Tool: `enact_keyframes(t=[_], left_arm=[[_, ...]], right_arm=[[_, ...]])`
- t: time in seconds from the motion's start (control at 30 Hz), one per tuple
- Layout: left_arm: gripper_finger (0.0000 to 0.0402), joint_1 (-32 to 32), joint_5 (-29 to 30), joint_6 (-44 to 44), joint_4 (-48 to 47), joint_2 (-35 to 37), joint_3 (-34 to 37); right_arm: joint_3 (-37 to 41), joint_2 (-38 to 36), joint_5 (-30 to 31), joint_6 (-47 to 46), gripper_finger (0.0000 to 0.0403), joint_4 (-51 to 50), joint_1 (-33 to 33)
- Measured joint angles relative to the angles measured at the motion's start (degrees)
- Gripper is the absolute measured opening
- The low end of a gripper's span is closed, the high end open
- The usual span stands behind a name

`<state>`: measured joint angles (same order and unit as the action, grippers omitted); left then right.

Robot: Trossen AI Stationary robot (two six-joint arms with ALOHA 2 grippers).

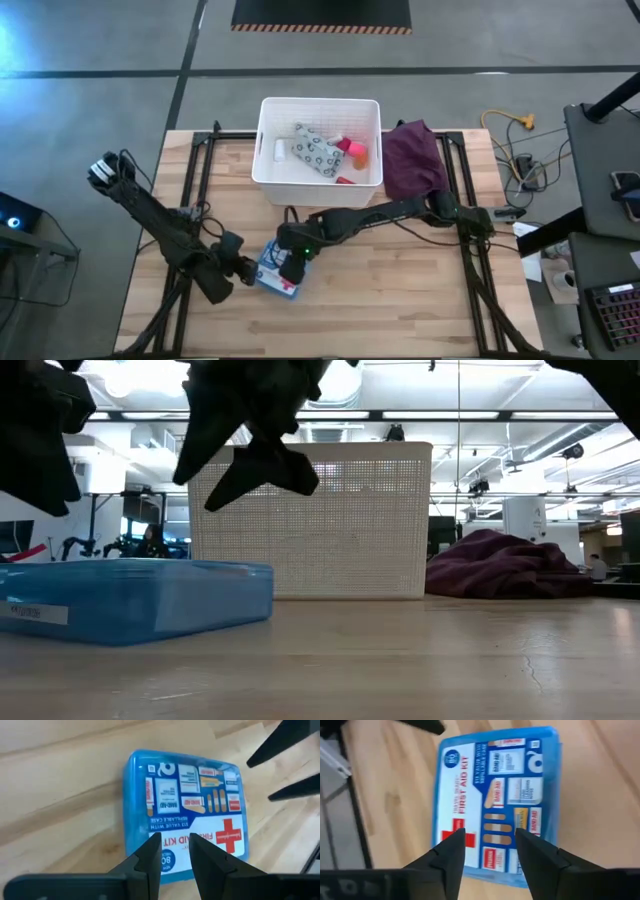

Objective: Pick & place medical supplies in basket/bin
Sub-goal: Put the first aid kit into the white bin

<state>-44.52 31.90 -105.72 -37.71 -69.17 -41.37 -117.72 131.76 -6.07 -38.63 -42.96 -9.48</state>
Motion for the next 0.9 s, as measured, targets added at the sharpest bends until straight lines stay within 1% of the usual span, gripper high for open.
enact_keyframes(t=[0.03, 0.07, 0.17, 0.27, 0.37, 0.43, 0.53, 0.63, 0.73, 0.83, 0.9], left_arm=[[0.0081, -0.06, -0.16, -0.51, -0.42, -1.02, -0.65], [0.0081, -0.06, -0.27, -1.28, -1.27, -2.17, -1.04], [0.0081, -0.05, -1.24, -6.38, -5.13, -5.98, -0.65], [0.0081, -0.05, -4.92, -14.96, -6.82, -9.55, 1.53], [0.0081, -0.55, -9.84, -19.83, -4.30, -11.57, 3.05], [0.0081, -1.90, -11.06, -19.95, 0.79, -11.99, 3.59], [0.0081, -3.96, -10.46, -19.95, 6.35, -12.43, 3.72], [0.0081, -5.67, -10.41, -22.12, 6.93, -12.79, 2.69], [0.0081, -6.24, -10.44, -22.35, 8.84, -13.06, 0.79], [0.0081, -6.50, -8.77, -22.13, 9.26, -13.87, -0.65], [0.0081, -6.55, -8.85, -22.13, 9.44, -14.69, -0.96]], right_arm=[[-0.09, -0.18, -0.12, -0.04, 0.0161, -0.27, 0.01], [-0.10, -0.47, 1.01, -0.07, 0.0157, -0.53, -0.01], [0.20, -2.36, 6.84, -0.09, 0.0146, -2.40, -0.43], [0.57, -3.01, 7.57, 0.20, 0.0136, -5.39, -0.39], [2.12, -2.04, 7.78, 1.30, 0.0128, -6.24, -0.39], [3.03, -2.02, 7.76, 1.55, 0.0121, -5.44, -0.59], [5.05, -2.74, 6.34, -0.30, 0.0105, -4.13, -0.69], [8.66, -2.31, 6.27, -1.11, 0.0081, -1.56, -0.44], [10.69, -2.27, 6.94, -1.23, 0.0050, 0.77, 0.00], [12.74, -2.72, 7.49, -1.66, 0.0021, 2.30, 0.26], [13.95, -2.57, 7.22, -1.59, 0.0012, 3.26, 0.30]])
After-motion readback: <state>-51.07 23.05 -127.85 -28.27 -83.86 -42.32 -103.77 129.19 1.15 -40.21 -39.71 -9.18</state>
